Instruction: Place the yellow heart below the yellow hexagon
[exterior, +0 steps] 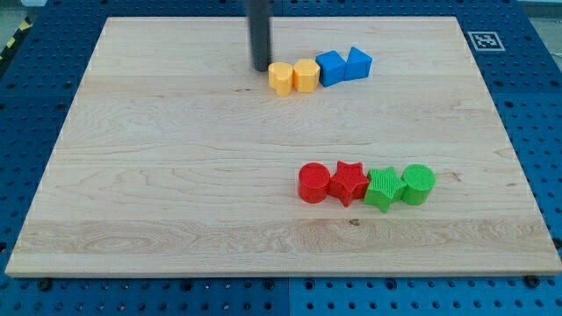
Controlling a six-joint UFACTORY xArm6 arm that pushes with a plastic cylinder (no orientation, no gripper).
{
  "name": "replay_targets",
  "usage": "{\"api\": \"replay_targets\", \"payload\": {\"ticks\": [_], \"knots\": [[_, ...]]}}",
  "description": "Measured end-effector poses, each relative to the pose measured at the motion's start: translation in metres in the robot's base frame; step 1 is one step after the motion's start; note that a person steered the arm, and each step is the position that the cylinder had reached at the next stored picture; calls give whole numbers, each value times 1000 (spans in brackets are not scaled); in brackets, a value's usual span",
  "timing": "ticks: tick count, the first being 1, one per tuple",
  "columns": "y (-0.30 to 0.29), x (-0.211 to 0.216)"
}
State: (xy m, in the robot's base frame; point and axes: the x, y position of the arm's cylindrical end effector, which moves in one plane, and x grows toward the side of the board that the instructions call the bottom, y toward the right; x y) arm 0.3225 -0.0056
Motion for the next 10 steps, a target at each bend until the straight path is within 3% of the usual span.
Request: {"api": "replay_targets", "payload": {"ticks": [2,3,4,5,7,8,9,10], "knots": [[16,41],[-62,35],[-93,45],[-42,84],[10,59],[-13,68],[-25,12],[18,9]]}}
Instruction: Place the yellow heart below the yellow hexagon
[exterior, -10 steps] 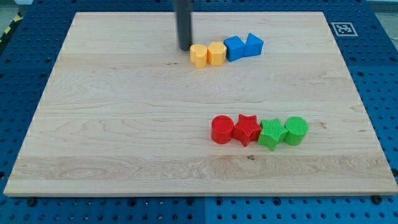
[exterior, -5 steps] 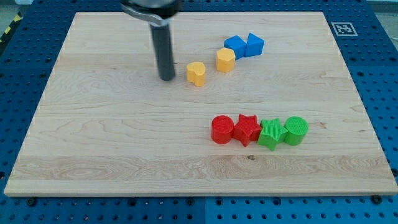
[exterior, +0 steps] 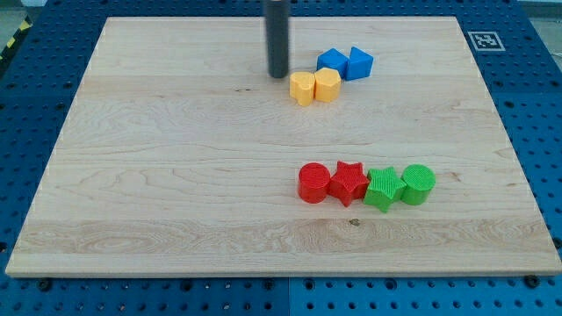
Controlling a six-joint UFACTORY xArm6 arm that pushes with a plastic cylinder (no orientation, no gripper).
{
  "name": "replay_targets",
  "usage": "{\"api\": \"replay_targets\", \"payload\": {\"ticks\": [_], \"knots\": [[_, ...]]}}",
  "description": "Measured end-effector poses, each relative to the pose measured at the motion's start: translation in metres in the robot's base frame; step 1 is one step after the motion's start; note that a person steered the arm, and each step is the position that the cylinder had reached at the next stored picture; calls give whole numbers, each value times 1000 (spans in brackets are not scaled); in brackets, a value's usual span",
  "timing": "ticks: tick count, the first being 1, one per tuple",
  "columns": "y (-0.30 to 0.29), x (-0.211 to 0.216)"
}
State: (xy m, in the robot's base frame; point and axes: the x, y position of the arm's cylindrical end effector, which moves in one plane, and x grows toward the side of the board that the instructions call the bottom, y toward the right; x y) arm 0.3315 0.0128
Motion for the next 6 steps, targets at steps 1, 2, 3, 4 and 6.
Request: {"api": "replay_targets", "payload": {"ticks": [1,2,3,4,6], "knots": [[14,31],[12,34],[-43,30],[-41,49],[17,85]]}}
